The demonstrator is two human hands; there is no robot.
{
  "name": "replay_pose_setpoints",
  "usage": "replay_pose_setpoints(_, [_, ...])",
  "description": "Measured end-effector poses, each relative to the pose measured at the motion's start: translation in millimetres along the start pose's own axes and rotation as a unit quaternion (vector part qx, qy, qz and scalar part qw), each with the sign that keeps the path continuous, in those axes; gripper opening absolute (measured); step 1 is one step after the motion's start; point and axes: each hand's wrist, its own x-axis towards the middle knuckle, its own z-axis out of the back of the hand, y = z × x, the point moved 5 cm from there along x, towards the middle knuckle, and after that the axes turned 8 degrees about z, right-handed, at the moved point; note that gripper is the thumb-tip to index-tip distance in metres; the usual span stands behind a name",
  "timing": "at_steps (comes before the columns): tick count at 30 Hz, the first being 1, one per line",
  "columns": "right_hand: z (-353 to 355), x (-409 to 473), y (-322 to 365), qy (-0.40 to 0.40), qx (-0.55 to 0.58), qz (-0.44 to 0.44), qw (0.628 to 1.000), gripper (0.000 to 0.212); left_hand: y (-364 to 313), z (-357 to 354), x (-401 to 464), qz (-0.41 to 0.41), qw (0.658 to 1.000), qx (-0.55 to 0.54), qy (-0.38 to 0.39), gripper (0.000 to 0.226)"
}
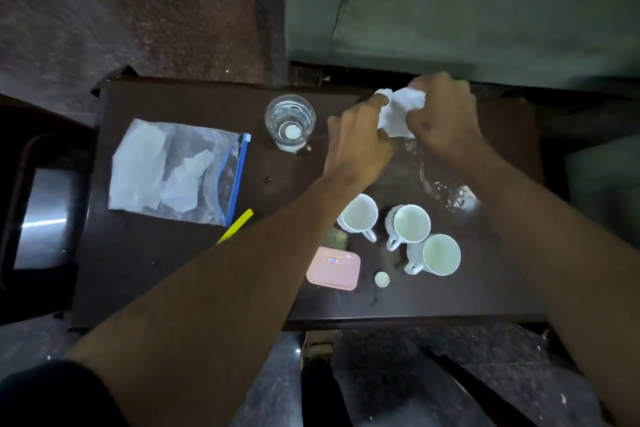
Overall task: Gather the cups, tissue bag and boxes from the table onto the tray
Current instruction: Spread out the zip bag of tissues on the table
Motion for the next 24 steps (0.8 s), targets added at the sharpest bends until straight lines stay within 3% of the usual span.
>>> replay_pose_setpoints(13, [-35.1, 27.6, -2.1, 0.026, -0.057, 0.096, 0.993, 0.029, 0.8, -18.9, 1.8, 0.007, 0.998, 0.040, -0.042, 0.027])
replay_pose_setpoints(18, [-26.9, 22.4, -7.6, -0.095, -0.034, 0.103, 0.990, 0.039, -1.4, -14.7, 3.7, -0.007, 0.995, 0.060, -0.075, 0.032])
replay_pose_setpoints(24, [-45.5, 24.4, -17.8, -0.082, -0.017, 0.052, 0.995, 0.031, 1.5, -32.2, 1.1, -0.032, 0.992, 0.123, -0.029, 0.055])
